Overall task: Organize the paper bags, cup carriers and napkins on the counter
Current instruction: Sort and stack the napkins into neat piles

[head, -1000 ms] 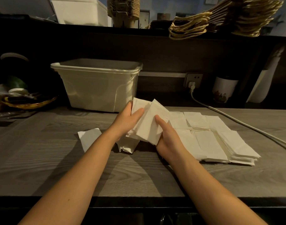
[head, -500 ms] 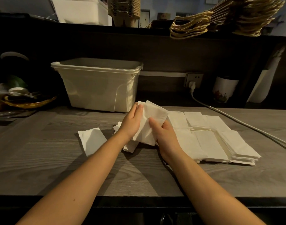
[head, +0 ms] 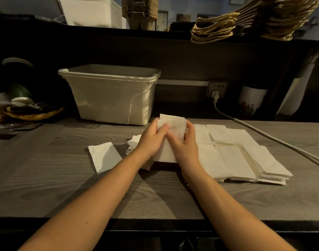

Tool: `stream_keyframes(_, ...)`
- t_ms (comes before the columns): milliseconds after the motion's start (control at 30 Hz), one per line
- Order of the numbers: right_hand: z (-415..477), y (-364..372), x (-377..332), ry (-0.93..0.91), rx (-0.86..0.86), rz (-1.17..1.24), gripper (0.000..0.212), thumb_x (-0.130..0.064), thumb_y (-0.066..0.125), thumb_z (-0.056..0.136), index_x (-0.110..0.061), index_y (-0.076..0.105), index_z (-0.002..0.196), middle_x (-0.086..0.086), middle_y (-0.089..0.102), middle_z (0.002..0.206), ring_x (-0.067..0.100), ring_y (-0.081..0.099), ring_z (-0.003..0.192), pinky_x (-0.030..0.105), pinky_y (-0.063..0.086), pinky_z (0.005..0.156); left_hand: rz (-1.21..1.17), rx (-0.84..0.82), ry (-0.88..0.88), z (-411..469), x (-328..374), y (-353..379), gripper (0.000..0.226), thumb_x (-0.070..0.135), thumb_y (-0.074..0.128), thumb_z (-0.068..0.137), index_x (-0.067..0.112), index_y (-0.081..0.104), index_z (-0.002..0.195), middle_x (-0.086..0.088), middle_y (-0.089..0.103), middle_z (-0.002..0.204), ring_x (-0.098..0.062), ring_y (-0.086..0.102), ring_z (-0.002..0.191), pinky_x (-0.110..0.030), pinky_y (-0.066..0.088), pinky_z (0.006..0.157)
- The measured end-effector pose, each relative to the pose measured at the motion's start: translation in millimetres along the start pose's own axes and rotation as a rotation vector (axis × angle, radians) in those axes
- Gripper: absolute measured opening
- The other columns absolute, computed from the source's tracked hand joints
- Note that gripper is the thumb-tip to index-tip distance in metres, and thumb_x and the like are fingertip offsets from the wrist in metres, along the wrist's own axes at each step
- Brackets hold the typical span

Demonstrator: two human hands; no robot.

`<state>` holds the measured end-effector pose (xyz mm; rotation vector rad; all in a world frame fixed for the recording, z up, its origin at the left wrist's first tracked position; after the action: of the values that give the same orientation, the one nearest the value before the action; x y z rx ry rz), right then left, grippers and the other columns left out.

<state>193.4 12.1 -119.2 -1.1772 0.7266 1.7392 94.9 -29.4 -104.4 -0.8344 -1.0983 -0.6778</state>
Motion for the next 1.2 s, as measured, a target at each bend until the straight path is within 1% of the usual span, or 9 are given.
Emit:
stream_keyframes(67, 1, 0, 4, 0.063, 0.01, 0.083, 0.048, -0.019, 0.061, 0.09, -0.03, 0.032, 0.127, -0.008, 0.053, 0.112, 0.008, 0.057, 0.101, 0.019, 0.052, 0.079, -0.002, -0.001, 0.012, 0, 1, 0, 0.03, 0.033, 0.037, 0.099, 0.021, 0.045, 0.126, 0.009, 0.055, 0.105, -0.002, 0.053, 0.091, -0.016, 0.042, 0.068)
stream_keyframes(133, 1, 0, 7, 0.108, -0.005, 0.133, 0.034, -0.021, 0.06, 0.091, -0.03, 0.044, 0.119, -0.007, 0.06, 0.109, 0.01, 0.061, 0.099, 0.025, 0.054, 0.082, -0.043, -0.015, 0.043, -1, 3, 1, 0.023, 0.031, 0.037, 0.1, 0.025, 0.047, 0.119, 0.013, 0.055, 0.101, 0.004, 0.051, 0.088, -0.013, 0.042, 0.068)
stream_keyframes(200, 1, 0, 9, 0.126, -0.021, 0.1, 0.019, -0.024, 0.057, 0.092, -0.029, 0.055, 0.111, -0.001, 0.066, 0.106, 0.012, 0.065, 0.096, 0.028, 0.056, 0.08, -0.072, -0.03, 0.076, -3, 6, 1, 0.015, 0.028, 0.039, 0.099, 0.025, 0.047, 0.112, 0.015, 0.056, 0.098, 0.004, 0.054, 0.089, -0.014, 0.046, 0.072)
stream_keyframes(367, 1, -1, 10, 0.107, 0.017, 0.077, 0.02, -0.016, 0.054, 0.093, -0.03, 0.058, 0.106, 0.002, 0.066, 0.107, 0.017, 0.062, 0.1, 0.038, 0.053, 0.087, -0.158, 0.016, 0.163, -5, 10, -1, 0.013, 0.029, 0.039, 0.098, 0.024, 0.047, 0.106, 0.01, 0.055, 0.098, -0.003, 0.053, 0.091, -0.019, 0.046, 0.081)
stream_keyframes(533, -3, 3, 10, 0.096, -0.041, 0.072, 0.022, -0.012, 0.057, 0.089, -0.022, 0.056, 0.109, -0.002, 0.062, 0.099, 0.015, 0.061, 0.092, 0.032, 0.053, 0.079, -0.234, 0.112, 0.165, -3, 11, -6, 0.011, 0.033, 0.044, 0.095, 0.026, 0.053, 0.097, 0.008, 0.055, 0.097, -0.007, 0.051, 0.088, -0.02, 0.042, 0.077)
stream_keyframes(700, -2, 4, 13, 0.141, -0.038, 0.087, 0.041, -0.015, 0.064, 0.086, -0.025, 0.047, 0.122, -0.003, 0.059, 0.109, 0.012, 0.061, 0.095, 0.038, 0.057, 0.079, -0.226, 0.124, 0.171, 0, 8, -3, 0.012, 0.021, 0.042, 0.098, 0.029, 0.051, 0.094, 0.006, 0.058, 0.091, -0.007, 0.054, 0.085, -0.021, 0.045, 0.077)
stream_keyframes(900, 1, 7, 18, 0.122, -0.031, -0.07, 0.03, -0.018, 0.06, 0.087, -0.023, 0.056, 0.117, -0.005, 0.064, 0.105, 0.01, 0.062, 0.098, 0.033, 0.055, 0.083, -0.244, 0.101, 0.188, 0, 14, 7, 0.028, 0.006, 0.037, 0.098, 0.03, 0.05, 0.096, 0.006, 0.055, 0.088, -0.002, 0.052, 0.082, -0.019, 0.044, 0.078)
stream_keyframes(1067, 1, 6, 7, 0.026, -0.003, -0.137, 0.028, -0.008, 0.051, 0.089, -0.016, 0.062, 0.113, 0.0, 0.067, 0.103, 0.011, 0.063, 0.095, 0.03, 0.053, 0.081, -0.118, 0.062, 0.38, -8, 25, 10, 0.012, 0.023, 0.05, 0.092, 0.035, 0.049, 0.096, 0.009, 0.05, 0.09, 0.007, 0.051, 0.077, -0.011, 0.044, 0.072)
stream_keyframes(1200, 1, 8, 2, -0.026, -0.041, -0.196, 0.025, -0.012, 0.054, 0.087, -0.014, 0.061, 0.112, -0.005, 0.065, 0.1, 0.006, 0.06, 0.092, 0.024, 0.05, 0.078, -0.16, 0.117, 0.33, -6, 24, 5, 0.026, 0.007, 0.044, 0.096, 0.033, 0.049, 0.096, 0.009, 0.048, 0.088, 0.005, 0.05, 0.076, -0.01, 0.042, 0.069)
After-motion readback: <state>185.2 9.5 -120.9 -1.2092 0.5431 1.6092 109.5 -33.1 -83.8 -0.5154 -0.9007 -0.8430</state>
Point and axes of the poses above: each hand's wrist, its own z-axis towards the middle knuckle, its own y-axis out of the palm, x = y × z, the point moved 5 cm from there along z, towards the middle knuckle
